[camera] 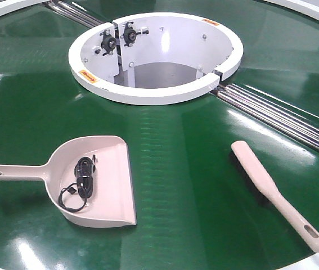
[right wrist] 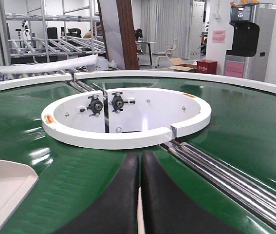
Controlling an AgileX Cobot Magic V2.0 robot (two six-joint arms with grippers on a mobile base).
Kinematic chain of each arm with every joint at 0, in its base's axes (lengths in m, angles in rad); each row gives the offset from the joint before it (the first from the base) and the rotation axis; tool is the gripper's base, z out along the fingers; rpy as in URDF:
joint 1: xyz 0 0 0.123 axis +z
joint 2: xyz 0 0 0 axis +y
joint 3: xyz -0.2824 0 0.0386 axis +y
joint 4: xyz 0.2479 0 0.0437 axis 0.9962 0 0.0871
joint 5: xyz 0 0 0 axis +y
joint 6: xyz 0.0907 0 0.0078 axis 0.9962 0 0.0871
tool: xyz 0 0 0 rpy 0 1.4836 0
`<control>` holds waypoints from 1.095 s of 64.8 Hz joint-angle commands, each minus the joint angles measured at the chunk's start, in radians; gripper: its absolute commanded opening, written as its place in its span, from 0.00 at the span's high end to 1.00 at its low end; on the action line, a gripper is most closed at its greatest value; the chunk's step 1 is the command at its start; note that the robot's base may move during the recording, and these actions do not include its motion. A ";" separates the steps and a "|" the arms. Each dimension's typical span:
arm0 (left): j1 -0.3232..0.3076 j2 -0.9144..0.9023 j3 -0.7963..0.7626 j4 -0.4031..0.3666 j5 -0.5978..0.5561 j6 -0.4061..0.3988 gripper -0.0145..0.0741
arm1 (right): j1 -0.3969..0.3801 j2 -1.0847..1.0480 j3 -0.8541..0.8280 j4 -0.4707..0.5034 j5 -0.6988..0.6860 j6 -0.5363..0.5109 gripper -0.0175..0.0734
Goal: Clean and inspect green conveyor with broom and dustpan
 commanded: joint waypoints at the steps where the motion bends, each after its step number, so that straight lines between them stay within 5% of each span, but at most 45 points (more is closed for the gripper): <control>1: 0.051 -0.032 0.042 -0.030 -0.114 -0.024 0.85 | 0.000 0.012 -0.028 0.002 -0.079 -0.003 0.82; 11: 0.112 -0.089 0.118 -0.071 -0.096 -0.024 0.85 | 0.000 0.012 -0.028 0.002 -0.079 -0.003 0.82; 71: 0.089 -0.086 0.118 -0.054 -0.090 -0.024 0.84 | 0.000 0.012 -0.028 0.002 -0.078 -0.003 0.82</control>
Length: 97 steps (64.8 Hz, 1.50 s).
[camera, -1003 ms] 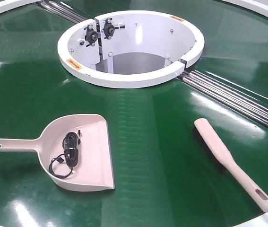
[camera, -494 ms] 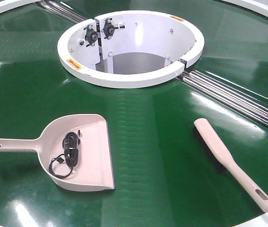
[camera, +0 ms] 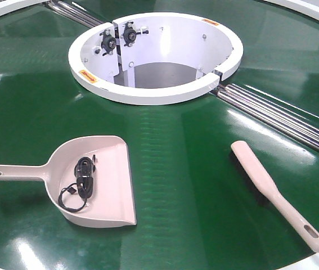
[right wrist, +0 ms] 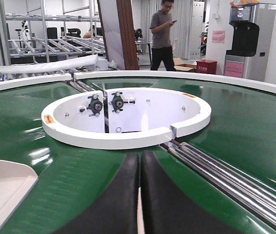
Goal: Clean and inspect green conveyor with broom and dustpan
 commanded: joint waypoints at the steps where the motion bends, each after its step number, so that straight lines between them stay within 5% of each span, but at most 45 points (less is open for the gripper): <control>1: -0.007 -0.014 0.010 -0.004 -0.066 -0.009 0.84 | 0.000 0.012 -0.028 0.002 -0.078 -0.003 0.82; 21: -0.007 -0.014 0.010 -0.004 -0.066 -0.009 0.84 | -0.002 0.011 -0.022 -0.012 -0.078 -0.005 0.82; 42: -0.007 -0.014 0.010 -0.004 -0.066 -0.009 0.84 | -0.189 0.011 0.118 -0.139 -0.177 0.166 0.82; 55: -0.007 -0.014 0.010 -0.004 -0.066 -0.009 0.84 | -0.187 -0.090 0.279 -0.148 -0.315 0.178 0.82; 64: -0.007 -0.014 0.010 -0.004 -0.066 -0.009 0.84 | -0.187 -0.147 0.277 -0.159 -0.219 0.180 0.82; 97: -0.007 -0.014 0.010 -0.004 -0.066 -0.009 0.84 | -0.187 -0.147 0.277 -0.166 -0.217 0.173 0.82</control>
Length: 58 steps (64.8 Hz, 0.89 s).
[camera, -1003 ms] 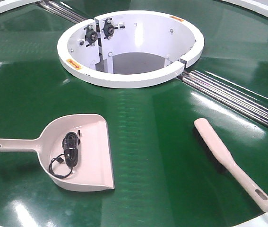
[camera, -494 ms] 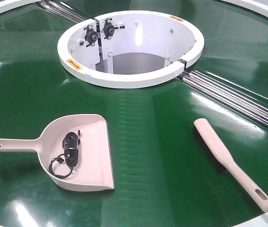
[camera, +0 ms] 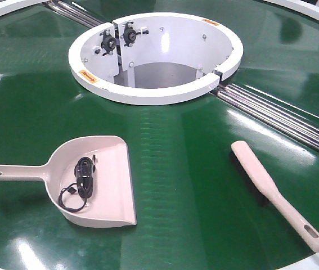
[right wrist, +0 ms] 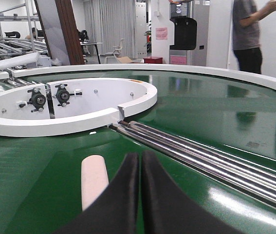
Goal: Clean and inspect green conveyor with broom and dustpan
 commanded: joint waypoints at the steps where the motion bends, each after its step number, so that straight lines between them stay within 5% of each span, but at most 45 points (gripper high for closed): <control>1: -0.007 -0.014 0.010 -0.004 -0.068 -0.008 0.84 | -0.004 -0.010 0.004 -0.008 -0.070 -0.008 0.82; 58: -0.007 -0.014 0.010 -0.004 -0.068 -0.008 0.84 | -0.004 -0.010 0.004 -0.009 -0.066 -0.008 0.82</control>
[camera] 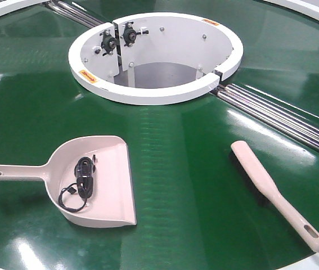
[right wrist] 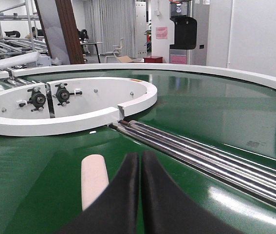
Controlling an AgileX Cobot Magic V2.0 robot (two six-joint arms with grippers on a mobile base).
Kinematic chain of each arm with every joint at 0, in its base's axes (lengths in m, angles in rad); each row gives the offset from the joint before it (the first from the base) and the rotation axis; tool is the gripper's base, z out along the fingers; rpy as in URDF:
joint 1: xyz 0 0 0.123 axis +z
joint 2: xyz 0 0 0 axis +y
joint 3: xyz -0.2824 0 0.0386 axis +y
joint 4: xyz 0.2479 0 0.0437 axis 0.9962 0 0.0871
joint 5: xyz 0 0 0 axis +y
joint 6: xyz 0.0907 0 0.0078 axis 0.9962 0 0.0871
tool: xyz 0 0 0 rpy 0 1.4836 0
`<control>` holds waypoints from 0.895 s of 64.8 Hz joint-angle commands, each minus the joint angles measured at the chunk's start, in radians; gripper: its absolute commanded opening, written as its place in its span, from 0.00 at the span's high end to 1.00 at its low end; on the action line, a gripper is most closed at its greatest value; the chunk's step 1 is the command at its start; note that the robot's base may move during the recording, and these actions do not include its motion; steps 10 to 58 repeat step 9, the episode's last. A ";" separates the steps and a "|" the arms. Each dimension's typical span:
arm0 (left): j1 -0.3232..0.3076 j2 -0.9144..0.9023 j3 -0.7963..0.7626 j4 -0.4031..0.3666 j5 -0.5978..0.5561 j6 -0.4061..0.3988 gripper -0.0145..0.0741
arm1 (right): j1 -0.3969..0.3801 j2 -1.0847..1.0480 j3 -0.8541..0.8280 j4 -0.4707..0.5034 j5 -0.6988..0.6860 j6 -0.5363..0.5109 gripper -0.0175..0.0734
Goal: Clean and inspect green conveyor with broom and dustpan
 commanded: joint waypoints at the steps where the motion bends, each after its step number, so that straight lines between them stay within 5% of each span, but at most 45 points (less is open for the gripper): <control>1: -0.007 -0.014 0.010 -0.004 -0.068 -0.006 0.84 | -0.004 -0.010 0.004 -0.009 -0.069 -0.008 0.82; 58: -0.007 -0.014 0.010 -0.004 -0.068 -0.006 0.84 | -0.004 -0.010 0.004 -0.009 -0.069 -0.008 0.82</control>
